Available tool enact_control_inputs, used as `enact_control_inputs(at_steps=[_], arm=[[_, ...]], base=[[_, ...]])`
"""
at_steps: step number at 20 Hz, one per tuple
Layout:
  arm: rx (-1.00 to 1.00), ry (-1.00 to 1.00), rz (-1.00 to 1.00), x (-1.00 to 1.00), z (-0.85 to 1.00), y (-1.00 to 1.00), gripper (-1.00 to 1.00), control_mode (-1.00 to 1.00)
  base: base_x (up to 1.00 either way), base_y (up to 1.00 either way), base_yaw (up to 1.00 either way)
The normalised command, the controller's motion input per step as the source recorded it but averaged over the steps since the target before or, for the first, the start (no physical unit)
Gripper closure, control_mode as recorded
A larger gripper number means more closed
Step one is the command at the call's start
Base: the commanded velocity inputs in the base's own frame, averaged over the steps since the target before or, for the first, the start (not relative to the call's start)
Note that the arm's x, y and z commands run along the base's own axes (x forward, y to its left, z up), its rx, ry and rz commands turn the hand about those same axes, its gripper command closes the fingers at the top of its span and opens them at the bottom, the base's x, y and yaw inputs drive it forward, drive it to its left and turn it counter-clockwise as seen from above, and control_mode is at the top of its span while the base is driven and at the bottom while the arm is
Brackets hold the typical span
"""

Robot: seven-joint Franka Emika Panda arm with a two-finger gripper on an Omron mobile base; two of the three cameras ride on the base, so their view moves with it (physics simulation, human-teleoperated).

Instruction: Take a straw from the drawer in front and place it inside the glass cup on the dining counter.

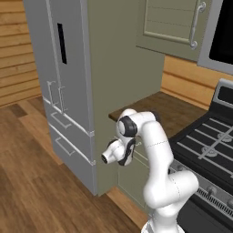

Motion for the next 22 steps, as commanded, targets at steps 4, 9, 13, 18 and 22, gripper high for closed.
enact_control_inputs(at_steps=[4, 9, 13, 18, 22], arm=[[0.00, 0.00, 0.00, 0.31, 0.00, -0.08, -1.00, -1.00], [0.00, 0.00, 0.00, 0.39, 0.00, 0.00, 1.00, -1.00], [0.00, -0.01, 0.00, -0.07, 0.00, 0.01, 1.00, -1.00], [0.00, -0.05, 0.00, -0.69, 0.00, 0.26, 1.00, -1.00], [0.00, -0.01, 0.00, -0.87, 0.00, 0.65, 1.00, -1.00]], base=[[0.00, 0.00, 0.00], [0.00, 0.00, 0.00], [0.00, 0.00, 0.00], [0.00, 0.00, 0.00], [0.00, 0.00, 0.00]])
